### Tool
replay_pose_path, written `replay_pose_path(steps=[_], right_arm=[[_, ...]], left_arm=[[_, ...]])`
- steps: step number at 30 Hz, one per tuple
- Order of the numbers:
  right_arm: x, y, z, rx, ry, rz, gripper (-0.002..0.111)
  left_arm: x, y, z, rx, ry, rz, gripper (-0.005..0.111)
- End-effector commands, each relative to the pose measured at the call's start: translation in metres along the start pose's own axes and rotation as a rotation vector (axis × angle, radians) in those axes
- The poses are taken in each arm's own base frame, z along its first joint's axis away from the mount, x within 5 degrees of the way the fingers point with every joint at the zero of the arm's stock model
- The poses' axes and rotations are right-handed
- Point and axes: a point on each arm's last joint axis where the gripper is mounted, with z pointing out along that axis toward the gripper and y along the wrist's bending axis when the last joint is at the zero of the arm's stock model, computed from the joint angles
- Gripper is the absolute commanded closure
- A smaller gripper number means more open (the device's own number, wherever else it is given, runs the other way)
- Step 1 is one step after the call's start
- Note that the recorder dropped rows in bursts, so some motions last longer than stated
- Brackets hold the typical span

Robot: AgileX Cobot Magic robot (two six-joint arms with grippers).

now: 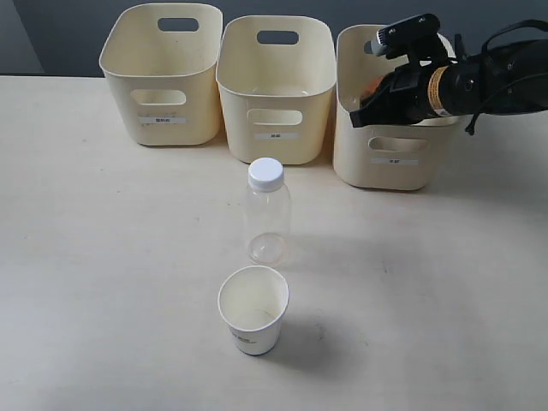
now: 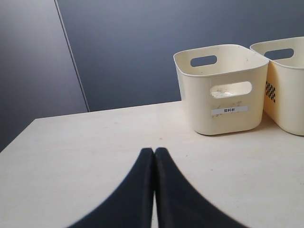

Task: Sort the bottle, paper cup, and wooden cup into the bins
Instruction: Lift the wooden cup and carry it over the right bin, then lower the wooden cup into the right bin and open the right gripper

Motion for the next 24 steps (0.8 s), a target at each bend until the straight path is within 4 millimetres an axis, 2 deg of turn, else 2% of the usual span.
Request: replay_pose_path(steps=[1,11,24], right_arm=[[-0.003,-0.004,-0.001,0.017,-0.004,-0.010,0.109],[-0.015,-0.008,-0.002,0.041,-0.035,-0.012,0.109],[-0.012,-0.011,-0.001,0.066,-0.012,-0.049,0.109]], left_arm=[[0.000,0.000,0.000,-0.002,-0.010,-0.002,0.107],[0.000,0.000,0.000,-0.002,-0.010,-0.002,0.107],[0.000,0.000,0.000,-0.002,-0.010,-0.002,0.107]])
